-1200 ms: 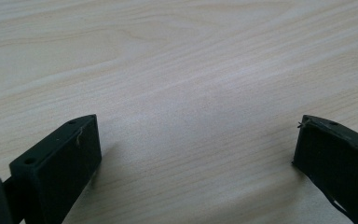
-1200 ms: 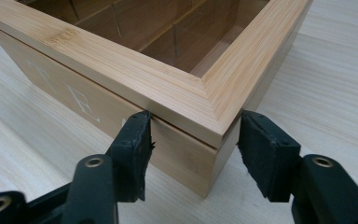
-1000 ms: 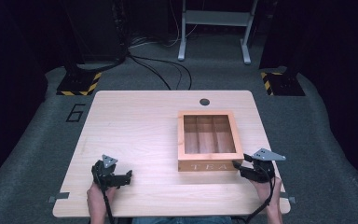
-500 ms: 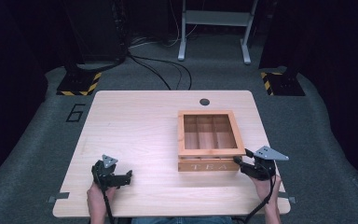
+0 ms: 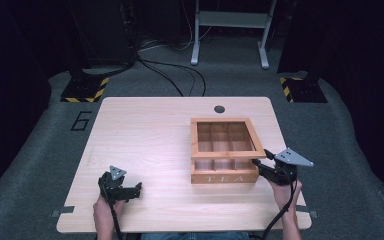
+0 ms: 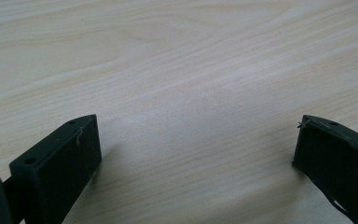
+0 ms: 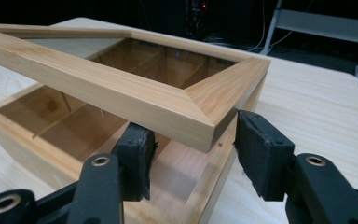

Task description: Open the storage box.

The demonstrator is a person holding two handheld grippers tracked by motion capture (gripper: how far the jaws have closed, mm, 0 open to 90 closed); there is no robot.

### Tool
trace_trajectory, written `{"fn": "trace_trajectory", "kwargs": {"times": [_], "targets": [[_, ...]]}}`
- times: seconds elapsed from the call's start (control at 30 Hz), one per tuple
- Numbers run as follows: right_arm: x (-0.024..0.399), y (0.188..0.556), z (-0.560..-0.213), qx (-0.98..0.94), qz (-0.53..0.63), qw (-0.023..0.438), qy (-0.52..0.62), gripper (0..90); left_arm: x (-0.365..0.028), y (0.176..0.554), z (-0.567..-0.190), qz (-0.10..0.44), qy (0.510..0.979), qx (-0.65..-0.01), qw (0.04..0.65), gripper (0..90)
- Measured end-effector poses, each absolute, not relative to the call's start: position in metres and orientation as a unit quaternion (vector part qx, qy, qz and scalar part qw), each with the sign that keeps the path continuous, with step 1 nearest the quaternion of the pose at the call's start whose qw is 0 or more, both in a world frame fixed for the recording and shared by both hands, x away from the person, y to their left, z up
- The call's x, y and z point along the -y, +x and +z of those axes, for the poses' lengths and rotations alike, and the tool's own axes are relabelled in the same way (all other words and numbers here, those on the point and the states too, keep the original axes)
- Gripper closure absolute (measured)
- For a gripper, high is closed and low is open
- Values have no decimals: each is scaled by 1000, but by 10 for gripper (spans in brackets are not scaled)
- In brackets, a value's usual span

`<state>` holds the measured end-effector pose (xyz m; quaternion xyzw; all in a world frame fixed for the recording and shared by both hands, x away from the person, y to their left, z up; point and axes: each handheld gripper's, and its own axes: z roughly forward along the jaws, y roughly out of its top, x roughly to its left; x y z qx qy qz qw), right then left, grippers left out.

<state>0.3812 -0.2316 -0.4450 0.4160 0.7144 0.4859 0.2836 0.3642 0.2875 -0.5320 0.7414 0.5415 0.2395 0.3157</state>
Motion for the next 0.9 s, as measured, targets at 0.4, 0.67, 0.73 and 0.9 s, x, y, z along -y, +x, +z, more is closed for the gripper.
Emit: {"fn": "trace_trajectory", "kwargs": {"times": [0.4,0.67,0.73,0.9], "targets": [[228,400,-425,-694,499,300,423,495,-287,364,-532,241,741,-542,316,4],[229,408,-415,-680,511,304,428,548,-288,364,-531,234,744,-542,314,4],[230,409,-414,-680,512,304,428,557,-288,364,-532,236,743,-542,315,4],[231,415,-406,-678,517,300,428,566,-288,364,-532,235,742,-542,316,4]]}}
